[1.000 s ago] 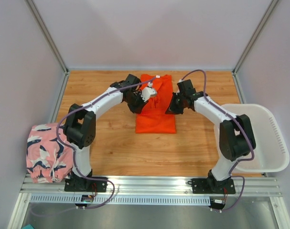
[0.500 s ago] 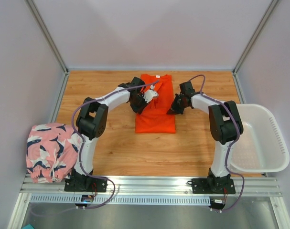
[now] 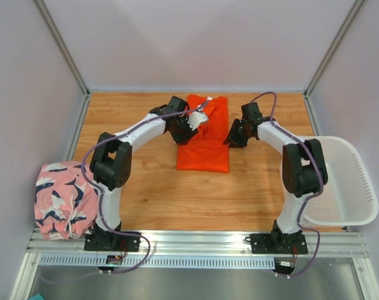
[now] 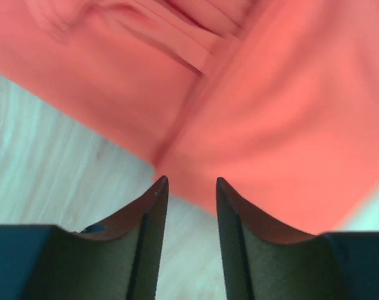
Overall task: Fold and stack the mixed laundry pile
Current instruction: Fold the T-shirt.
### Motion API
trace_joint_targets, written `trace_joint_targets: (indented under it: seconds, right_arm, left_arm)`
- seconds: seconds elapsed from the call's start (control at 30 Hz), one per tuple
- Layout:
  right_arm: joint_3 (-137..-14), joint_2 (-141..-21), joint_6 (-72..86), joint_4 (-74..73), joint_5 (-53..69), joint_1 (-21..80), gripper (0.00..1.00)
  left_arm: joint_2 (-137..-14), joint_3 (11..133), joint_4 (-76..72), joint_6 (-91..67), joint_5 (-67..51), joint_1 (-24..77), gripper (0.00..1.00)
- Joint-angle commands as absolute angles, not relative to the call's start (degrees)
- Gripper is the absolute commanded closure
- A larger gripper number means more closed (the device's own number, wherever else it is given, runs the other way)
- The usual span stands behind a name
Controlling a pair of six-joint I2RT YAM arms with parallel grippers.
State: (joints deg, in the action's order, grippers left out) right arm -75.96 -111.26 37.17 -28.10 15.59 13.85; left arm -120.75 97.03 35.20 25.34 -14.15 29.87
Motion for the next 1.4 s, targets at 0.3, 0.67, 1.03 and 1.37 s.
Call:
trace_joint_targets:
  seconds: [0.3,0.67,1.03,1.37]
  right_arm:
    - [-54.59,-90.7,43.15,-29.45,12.03,18.1,0.5]
    - [-50.98,-94.21,45.0,-22.85,11.16,18.37,0.5]
    - [-50.19,-97.56,47.64,-21.53,12.83,18.28,0.93]
    - [-48.96,-87.47,42.99,-30.75,15.29,18.63,1.0]
  left_arm:
    - [-103.1,68.75,34.02,57.12,-5.9,40.25,0.33]
    - [-105.91,65.04,22.24,57.83,-0.09,42.72,0.35]
    - [-107.05,64.51,22.93,51.96,-2.02,42.71,0.99]
    - [-101.0,68.99,38.91,40.7,-10.71,42.54,1.0]
